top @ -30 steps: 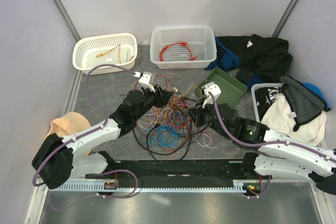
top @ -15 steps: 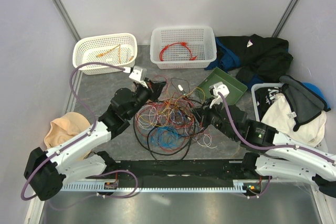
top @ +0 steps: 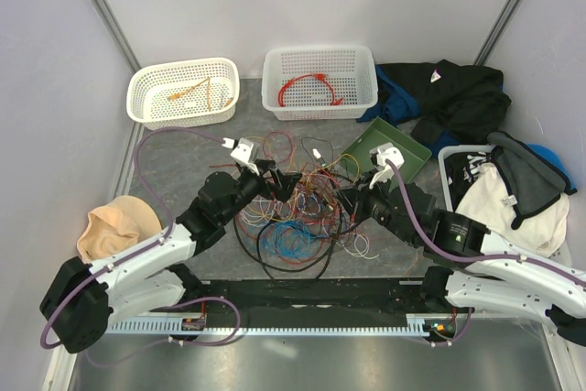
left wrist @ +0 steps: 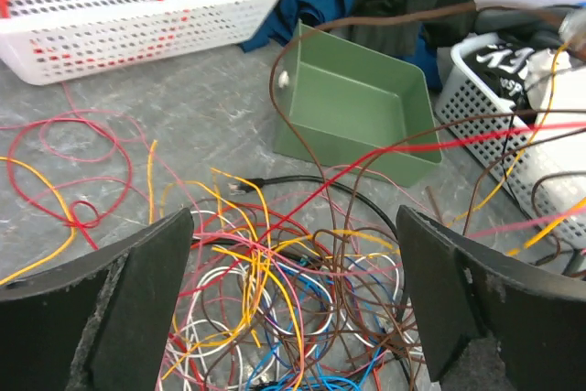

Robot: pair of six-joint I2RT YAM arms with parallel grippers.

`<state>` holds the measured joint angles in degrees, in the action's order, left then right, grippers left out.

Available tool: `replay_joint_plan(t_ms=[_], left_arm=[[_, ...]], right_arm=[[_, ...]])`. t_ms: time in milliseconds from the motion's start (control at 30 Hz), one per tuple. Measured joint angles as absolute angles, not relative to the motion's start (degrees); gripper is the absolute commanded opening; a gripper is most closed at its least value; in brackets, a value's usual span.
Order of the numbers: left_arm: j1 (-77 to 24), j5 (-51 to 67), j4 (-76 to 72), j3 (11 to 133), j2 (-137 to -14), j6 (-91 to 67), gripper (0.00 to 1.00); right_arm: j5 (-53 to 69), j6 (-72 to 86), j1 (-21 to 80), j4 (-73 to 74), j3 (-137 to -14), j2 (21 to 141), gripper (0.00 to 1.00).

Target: Untangle the cables

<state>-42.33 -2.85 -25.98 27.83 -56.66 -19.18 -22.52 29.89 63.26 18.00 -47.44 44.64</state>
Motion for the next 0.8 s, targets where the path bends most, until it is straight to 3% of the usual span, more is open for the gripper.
replay_joint_plan(t_ms=[333, 433, 467, 533, 633, 667, 733, 800], left_arm=[[-45.56, 2.20, -37.91, 28.47, -64.71, -19.07, 1.00], [-46.46, 2.76, -39.81, 30.39, -68.16, -19.00, 0.90], [-46.61, 2.76, -40.38, 31.20, -69.36, -18.96, 0.81], [-46.74, 2.63, -40.82, 33.08, -71.70, -18.63, 0.73], [-46.74, 2.11, -40.40, 36.14, -73.91, -17.61, 0.49], [-46.74, 1.91, -39.86, 37.21, -74.19, -17.06, 0.27], [-46.74, 1.17, -38.22, 39.40, -74.30, -15.92, 0.03], [-46.74, -0.60, -36.27, 41.50, -73.97, -14.20, 0.02]], right_arm=[[-20.73, 31.31, 63.26, 18.11, -48.80, 44.82, 0.00], [-20.45, 31.48, 63.26, 18.09, -48.86, 45.10, 0.00], [-20.34, 31.55, 63.26, 18.11, -48.86, 45.21, 0.00], [-20.05, 31.73, 63.26, 18.09, -48.88, 45.41, 0.00], [-19.44, 31.86, 63.26, 18.11, -48.88, 45.56, 0.00], [-19.33, 31.94, 63.26, 18.09, -48.88, 45.56, 0.00], [-19.31, 32.01, 63.26, 18.11, -48.88, 45.34, 0.00], [-19.35, 32.16, 63.26, 18.26, -48.88, 44.80, 0.00]])
